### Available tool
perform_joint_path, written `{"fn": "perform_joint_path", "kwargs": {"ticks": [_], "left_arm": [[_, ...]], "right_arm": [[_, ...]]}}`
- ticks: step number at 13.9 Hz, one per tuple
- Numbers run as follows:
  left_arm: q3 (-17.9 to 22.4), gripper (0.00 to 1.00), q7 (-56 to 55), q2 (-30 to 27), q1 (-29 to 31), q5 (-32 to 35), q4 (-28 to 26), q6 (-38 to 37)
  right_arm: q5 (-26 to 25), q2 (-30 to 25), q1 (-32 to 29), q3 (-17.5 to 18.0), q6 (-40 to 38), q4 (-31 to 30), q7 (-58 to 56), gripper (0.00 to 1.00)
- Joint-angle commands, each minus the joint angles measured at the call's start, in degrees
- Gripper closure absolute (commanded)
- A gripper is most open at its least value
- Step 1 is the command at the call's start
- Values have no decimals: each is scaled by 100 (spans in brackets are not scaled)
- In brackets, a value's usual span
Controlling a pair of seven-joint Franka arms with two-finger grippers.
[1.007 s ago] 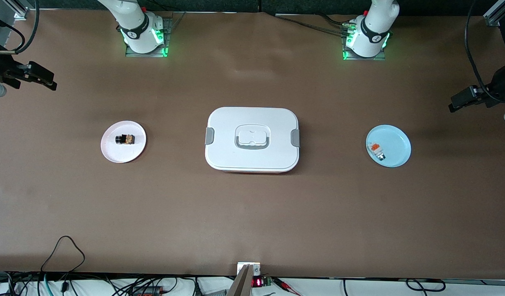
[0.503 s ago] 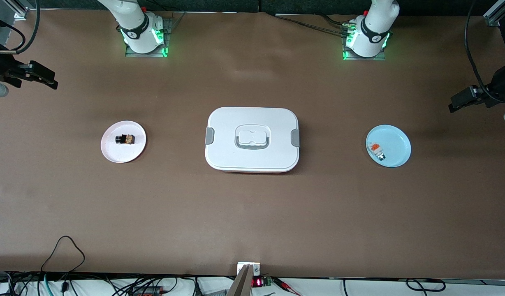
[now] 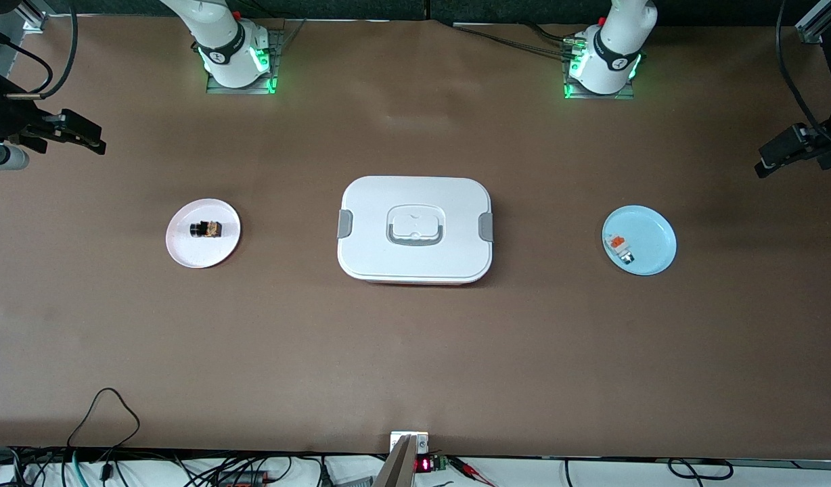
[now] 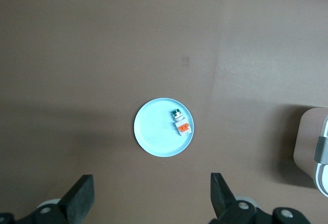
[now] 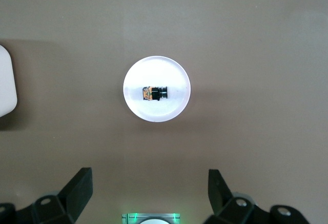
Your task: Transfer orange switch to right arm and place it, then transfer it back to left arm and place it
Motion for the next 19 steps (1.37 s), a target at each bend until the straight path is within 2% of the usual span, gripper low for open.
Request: {"fn": "perform_joint_path", "kwargs": {"ticks": [1, 4, 9, 14, 19], "left_arm": [[40, 0, 131, -32, -96, 80, 20, 36], [180, 0, 53, -32, -332, 202, 29, 115], [111, 0, 105, -24, -175, 239, 12, 177], [-82, 0, 123, -24, -35, 230, -50, 185], [-92, 0, 123, -15, -35, 230, -155, 185]], "right_arm": [[-155, 271, 184, -21, 136, 121, 26, 0], [-324, 596, 176, -21, 285, 121, 35, 0], [-298, 1229, 158, -21, 830, 16, 27, 0], [-332, 1239, 150, -21, 1708, -739, 35, 0], [-324, 1371, 141, -21, 2772, -1662, 18, 0]]}}
